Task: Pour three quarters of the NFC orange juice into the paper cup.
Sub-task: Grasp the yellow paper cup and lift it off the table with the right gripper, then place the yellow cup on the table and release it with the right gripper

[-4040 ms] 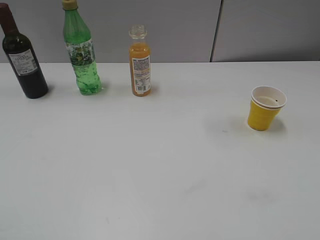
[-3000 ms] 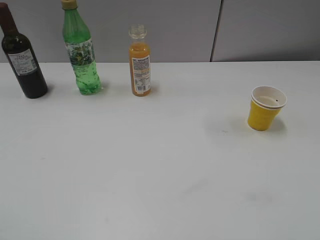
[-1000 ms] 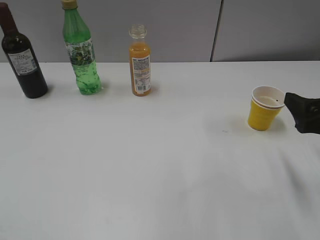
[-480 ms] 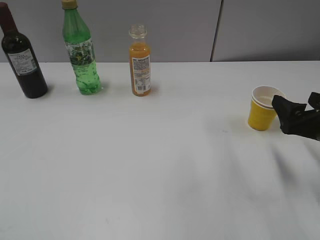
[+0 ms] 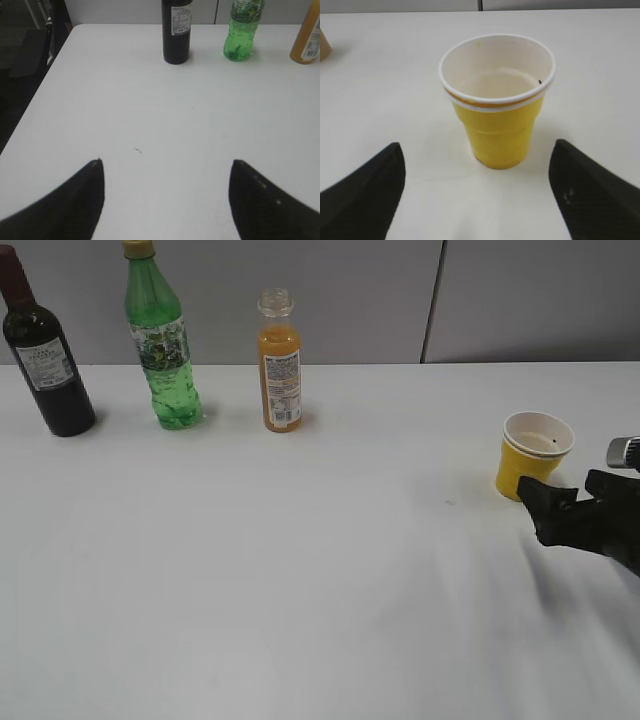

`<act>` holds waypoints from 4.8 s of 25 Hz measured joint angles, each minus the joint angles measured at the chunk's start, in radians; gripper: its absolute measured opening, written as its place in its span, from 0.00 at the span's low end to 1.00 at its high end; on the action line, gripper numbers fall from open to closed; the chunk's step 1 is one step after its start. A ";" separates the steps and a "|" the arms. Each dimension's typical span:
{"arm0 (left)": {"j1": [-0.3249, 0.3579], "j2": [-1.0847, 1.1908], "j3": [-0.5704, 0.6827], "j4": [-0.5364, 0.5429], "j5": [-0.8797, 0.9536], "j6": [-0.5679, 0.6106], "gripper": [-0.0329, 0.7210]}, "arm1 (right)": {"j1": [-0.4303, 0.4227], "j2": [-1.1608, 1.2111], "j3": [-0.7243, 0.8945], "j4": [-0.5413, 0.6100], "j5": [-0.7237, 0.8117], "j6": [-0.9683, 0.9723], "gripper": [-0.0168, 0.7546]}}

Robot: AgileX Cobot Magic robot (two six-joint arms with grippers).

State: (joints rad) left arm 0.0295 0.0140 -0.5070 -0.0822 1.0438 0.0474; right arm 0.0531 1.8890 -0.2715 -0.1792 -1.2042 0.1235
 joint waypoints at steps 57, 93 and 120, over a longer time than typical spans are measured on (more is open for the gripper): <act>0.000 0.000 0.000 0.000 0.000 0.000 0.83 | 0.000 0.417 -0.374 -0.009 -0.083 0.039 0.87; 0.000 0.000 0.000 0.000 0.000 0.000 0.83 | 0.000 0.317 -0.282 -0.115 -0.018 -0.058 0.60; 0.000 0.000 0.000 0.000 0.000 0.000 0.83 | 0.309 0.288 -0.643 -1.021 0.013 0.162 0.60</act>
State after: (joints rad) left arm 0.0295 0.0140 -0.5070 -0.0822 1.0438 0.0474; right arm 0.3624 2.1767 -0.9146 -1.2005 -1.1913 0.2851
